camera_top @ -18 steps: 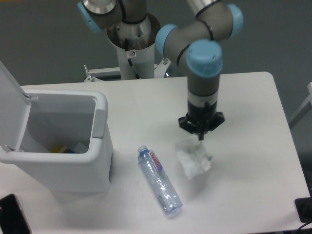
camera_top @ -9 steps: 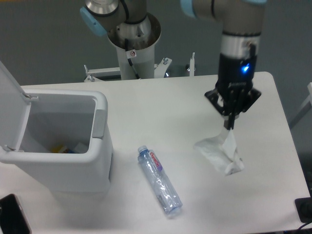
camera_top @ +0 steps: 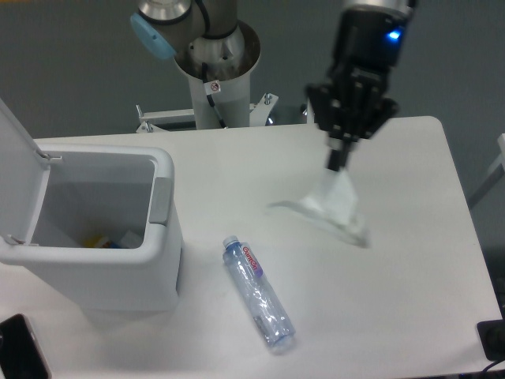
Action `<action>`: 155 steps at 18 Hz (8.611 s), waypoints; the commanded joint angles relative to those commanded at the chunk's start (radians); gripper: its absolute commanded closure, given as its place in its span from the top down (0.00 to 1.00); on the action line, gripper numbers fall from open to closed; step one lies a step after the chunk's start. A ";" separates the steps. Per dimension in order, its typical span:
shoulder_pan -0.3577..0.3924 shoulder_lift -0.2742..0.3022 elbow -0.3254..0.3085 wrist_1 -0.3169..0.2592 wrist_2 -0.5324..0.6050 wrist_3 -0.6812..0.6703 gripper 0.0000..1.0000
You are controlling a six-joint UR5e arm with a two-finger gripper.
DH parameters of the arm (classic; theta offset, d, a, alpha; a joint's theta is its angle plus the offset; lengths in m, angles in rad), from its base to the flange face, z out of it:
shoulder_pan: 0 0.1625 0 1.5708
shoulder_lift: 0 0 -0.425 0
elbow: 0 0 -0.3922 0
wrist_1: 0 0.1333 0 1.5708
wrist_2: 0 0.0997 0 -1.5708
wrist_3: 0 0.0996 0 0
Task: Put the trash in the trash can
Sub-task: 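Lift the wrapper and carry it over the white trash bin, then open the gripper to drop the wrapper into the bin, then move the open gripper over the clear water bottle, then lower the gripper around the bottle's body and close it, then lift the bottle and carry it over the trash bin, then lower the bottle into the bin and open the gripper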
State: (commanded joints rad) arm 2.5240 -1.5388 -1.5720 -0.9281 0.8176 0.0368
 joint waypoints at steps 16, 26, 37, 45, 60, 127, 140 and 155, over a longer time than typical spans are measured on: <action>-0.324 0.026 -0.201 0.006 0.180 0.195 0.00; -0.315 0.037 -0.160 0.006 0.201 0.241 1.00; -0.038 -0.046 -0.060 0.003 0.206 -0.014 1.00; -0.018 -0.360 0.056 0.034 0.408 0.027 1.00; -0.134 -0.688 0.124 0.097 0.577 0.098 1.00; -0.361 -0.277 0.241 0.239 0.287 -0.035 0.57; -0.413 -0.247 0.155 0.239 0.295 -0.014 1.00; 0.090 -0.072 -0.005 0.017 0.541 0.712 1.00</action>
State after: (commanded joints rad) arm 2.6136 -1.6110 -1.5767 -0.9108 1.3587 0.7490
